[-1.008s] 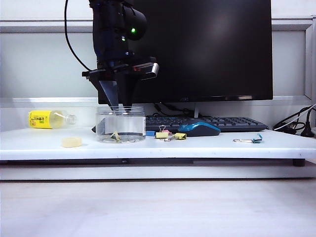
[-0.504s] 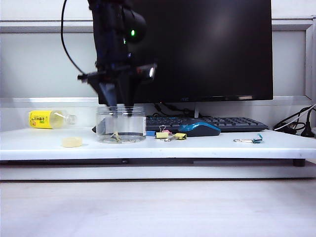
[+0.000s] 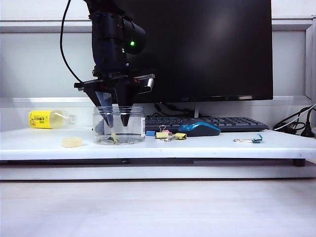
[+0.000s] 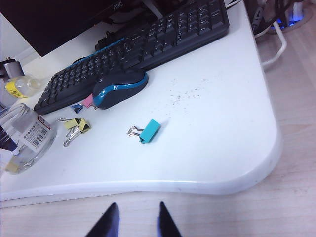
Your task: Take the clips out of the round transparent plastic box and place them on the table.
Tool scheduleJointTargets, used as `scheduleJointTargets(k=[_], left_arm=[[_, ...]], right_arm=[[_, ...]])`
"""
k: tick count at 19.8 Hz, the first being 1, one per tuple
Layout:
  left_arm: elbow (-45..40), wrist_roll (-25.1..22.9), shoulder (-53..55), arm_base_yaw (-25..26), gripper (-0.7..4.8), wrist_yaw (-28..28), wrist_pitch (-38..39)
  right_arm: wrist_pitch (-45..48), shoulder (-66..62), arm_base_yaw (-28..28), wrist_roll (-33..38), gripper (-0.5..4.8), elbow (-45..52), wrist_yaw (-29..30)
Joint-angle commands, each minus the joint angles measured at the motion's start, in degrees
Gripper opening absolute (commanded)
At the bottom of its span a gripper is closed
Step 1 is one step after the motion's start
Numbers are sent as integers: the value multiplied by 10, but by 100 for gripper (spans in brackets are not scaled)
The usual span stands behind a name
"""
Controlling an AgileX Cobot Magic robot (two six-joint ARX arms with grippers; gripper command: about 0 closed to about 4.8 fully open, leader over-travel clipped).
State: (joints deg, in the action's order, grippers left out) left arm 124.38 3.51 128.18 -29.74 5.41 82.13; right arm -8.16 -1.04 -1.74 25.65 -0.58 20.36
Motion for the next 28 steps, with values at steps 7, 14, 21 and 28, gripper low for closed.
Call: scheduleJointTargets(k=[7, 14, 21, 28], left_arm=[[1, -15, 0, 0, 171, -2, 5], [0, -16, 14, 0, 171, -2, 5], [-43, -33, 21, 0, 170, -4, 5], [-104, -61, 23, 0, 151, -59, -1]], right_arm=[[3, 0, 0, -2, 107, -1, 1], [3, 0, 0, -2, 107, -1, 1], [3, 0, 0, -2, 107, -1, 1], [3, 0, 0, -2, 107, -1, -3]])
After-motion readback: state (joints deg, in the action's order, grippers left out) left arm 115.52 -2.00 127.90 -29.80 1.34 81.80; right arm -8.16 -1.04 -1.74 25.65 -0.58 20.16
